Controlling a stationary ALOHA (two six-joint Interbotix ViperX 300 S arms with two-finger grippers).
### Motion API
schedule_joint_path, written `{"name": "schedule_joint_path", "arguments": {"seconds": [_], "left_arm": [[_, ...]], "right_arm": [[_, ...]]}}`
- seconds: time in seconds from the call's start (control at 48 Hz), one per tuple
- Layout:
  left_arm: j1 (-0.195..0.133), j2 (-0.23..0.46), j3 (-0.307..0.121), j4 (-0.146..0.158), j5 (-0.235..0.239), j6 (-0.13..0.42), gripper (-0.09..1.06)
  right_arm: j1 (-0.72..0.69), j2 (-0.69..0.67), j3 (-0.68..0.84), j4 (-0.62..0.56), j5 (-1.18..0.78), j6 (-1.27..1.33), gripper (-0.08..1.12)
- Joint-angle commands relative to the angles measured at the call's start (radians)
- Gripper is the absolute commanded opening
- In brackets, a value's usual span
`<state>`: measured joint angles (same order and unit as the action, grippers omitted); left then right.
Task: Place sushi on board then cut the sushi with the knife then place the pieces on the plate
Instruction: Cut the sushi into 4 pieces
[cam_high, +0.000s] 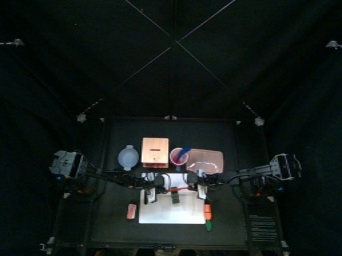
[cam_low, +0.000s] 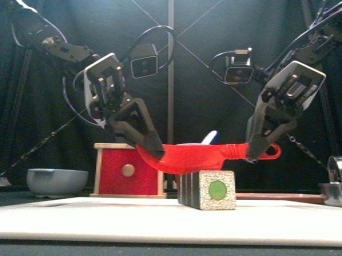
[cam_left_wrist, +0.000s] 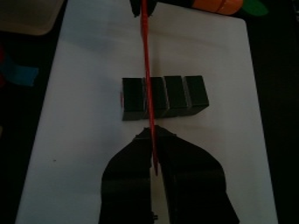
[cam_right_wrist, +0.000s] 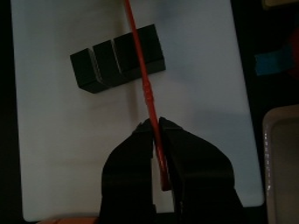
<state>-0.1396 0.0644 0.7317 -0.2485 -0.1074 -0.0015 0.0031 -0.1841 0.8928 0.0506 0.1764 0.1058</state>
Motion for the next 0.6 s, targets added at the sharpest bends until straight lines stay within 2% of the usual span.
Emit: {"name": "schedule_joint_path", "arguments": {"seconds": [0.021, 0.604], "left_arm": [[-0.025, -0.008, -0.020, 0.002, 0.000, 0.002, 0.38], [-0.021, 0.003, -0.015, 0.000, 0.000, 0.002, 0.38]], "right_arm": [[-0.034, -0.008, -0.008, -0.008, 0.008, 0.003, 0.34], [-0.051, 0.003, -0.018, -0.034, 0.032, 0.003, 0.34]]}}
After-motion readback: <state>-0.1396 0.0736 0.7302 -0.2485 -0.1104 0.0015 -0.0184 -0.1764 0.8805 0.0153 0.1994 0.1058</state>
